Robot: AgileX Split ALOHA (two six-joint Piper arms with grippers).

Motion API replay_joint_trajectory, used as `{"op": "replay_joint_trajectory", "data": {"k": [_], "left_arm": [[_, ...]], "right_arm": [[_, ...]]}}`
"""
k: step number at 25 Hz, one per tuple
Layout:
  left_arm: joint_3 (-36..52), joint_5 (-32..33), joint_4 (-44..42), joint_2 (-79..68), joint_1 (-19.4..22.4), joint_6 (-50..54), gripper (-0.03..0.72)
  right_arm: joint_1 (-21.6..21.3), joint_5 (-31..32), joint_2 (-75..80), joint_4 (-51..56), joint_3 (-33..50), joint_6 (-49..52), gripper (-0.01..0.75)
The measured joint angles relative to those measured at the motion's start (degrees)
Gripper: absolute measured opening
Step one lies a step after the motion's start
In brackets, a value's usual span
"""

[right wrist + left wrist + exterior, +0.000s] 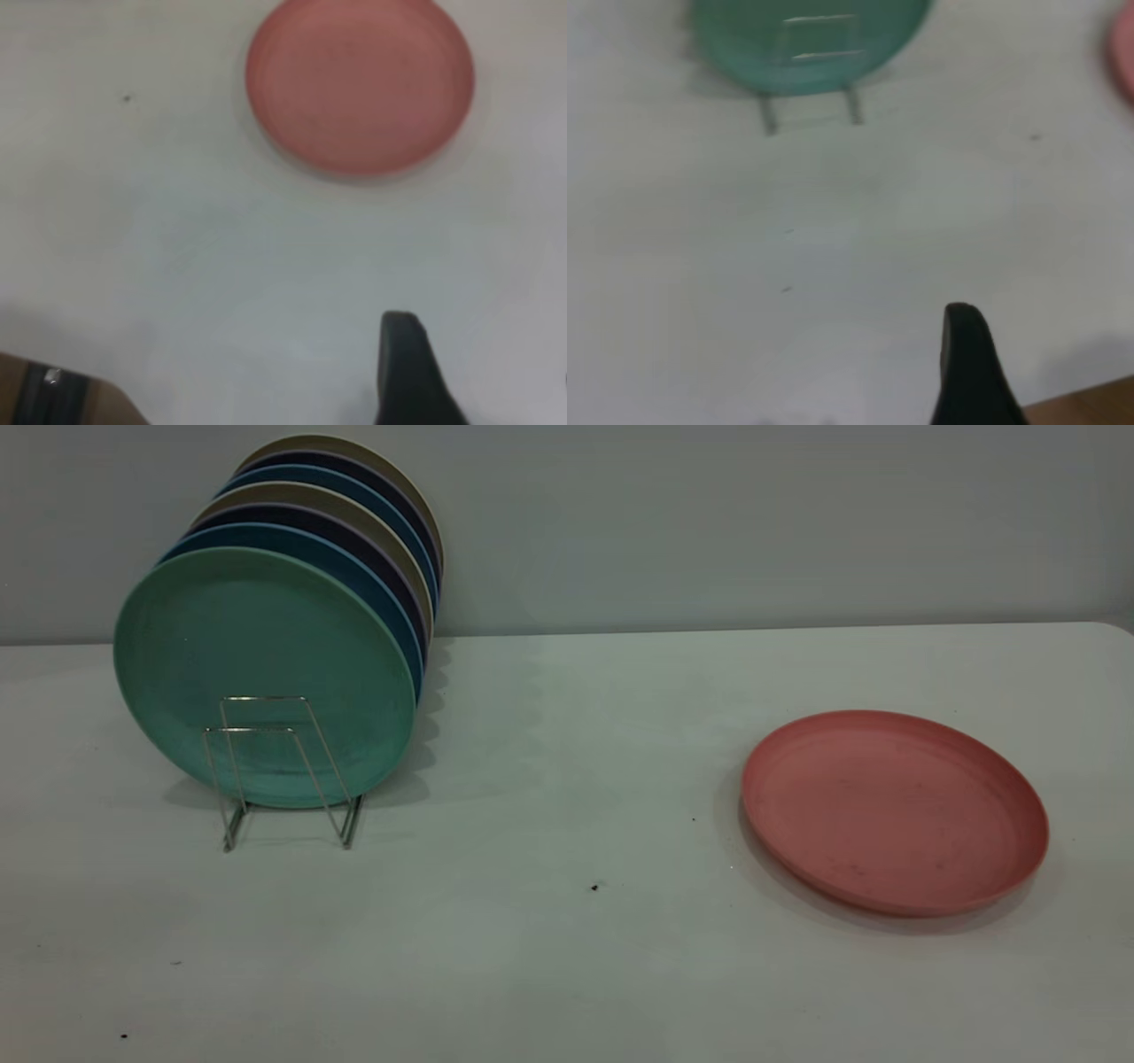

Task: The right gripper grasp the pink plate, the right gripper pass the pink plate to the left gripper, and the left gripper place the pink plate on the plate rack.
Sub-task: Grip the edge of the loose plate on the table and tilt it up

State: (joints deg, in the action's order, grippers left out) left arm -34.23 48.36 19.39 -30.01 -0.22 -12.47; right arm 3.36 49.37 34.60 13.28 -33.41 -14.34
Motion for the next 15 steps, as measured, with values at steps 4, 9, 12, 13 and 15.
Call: {"op": "replay_joint_trajectory", "data": {"k": [4, 9, 12, 13, 15], "left_arm": [[0.0, -5.4, 7.3, -9.6, 0.0, -7.5, 0.468], [0.0, -9.6, 12.2, -18.4, 0.0, -12.4, 0.468], [0.0, -10.7, 14.8, -21.9, 0.0, -15.7, 0.468], [0.0, -10.7, 15.6, -22.9, 0.0, -16.5, 0.468], [0.0, -10.9, 16.8, -24.1, 0.4, -17.9, 0.468]], "right_arm": [[0.0, -6.9, 10.0, 5.1, -0.8, -3.4, 0.439], [0.0, -15.3, 23.6, 12.5, -0.9, -8.8, 0.439], [0.0, -20.7, 31.5, 15.3, -0.9, -11.7, 0.439], [0.0, -22.6, 33.7, 16.1, -0.9, -12.4, 0.439], [0.0, -25.7, 38.9, 17.1, -1.2, -13.5, 0.439]]}}
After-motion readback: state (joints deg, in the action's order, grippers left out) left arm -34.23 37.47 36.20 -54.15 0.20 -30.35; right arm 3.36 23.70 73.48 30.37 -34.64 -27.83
